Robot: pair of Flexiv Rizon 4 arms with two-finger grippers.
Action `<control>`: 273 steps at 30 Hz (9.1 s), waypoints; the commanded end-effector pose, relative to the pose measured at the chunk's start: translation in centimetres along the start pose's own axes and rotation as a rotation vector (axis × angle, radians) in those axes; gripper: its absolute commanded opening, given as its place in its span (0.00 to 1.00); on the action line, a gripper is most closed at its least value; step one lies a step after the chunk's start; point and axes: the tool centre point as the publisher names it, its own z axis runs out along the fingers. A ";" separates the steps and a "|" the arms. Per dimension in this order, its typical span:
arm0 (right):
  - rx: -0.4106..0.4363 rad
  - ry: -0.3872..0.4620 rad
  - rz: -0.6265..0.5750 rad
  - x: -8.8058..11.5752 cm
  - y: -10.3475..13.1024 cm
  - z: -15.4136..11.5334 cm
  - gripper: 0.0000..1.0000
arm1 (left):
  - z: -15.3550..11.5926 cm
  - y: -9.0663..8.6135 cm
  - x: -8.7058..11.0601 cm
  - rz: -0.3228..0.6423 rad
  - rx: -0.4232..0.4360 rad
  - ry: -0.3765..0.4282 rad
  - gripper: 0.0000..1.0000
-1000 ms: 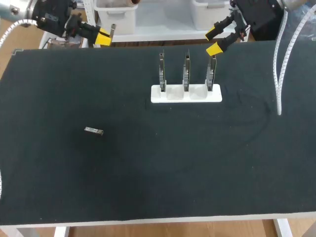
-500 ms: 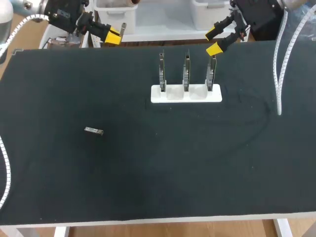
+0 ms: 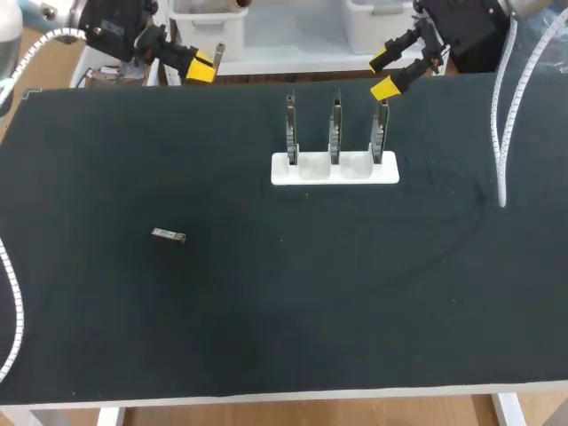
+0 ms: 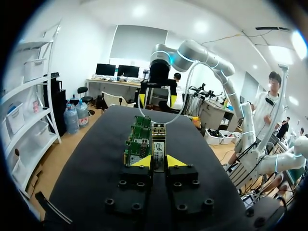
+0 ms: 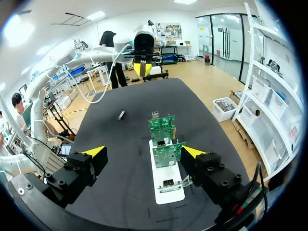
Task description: Pick up the optical module with the left hand, and insert it into the network port with the right hand.
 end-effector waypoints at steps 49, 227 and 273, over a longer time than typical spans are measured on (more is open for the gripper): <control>0.007 -0.001 0.000 0.1 0.3 -0.1 1.00 | 14.0 1.6 -6.9 0.124 -0.031 -0.203 0.00; -0.047 -0.067 -0.099 -5.9 -2.8 1.3 1.00 | 17.0 4.1 -6.8 0.053 -0.076 -0.234 0.00; -0.075 -0.047 -0.120 -6.1 -2.5 1.9 0.00 | 17.0 4.1 -6.8 0.053 -0.076 -0.234 0.00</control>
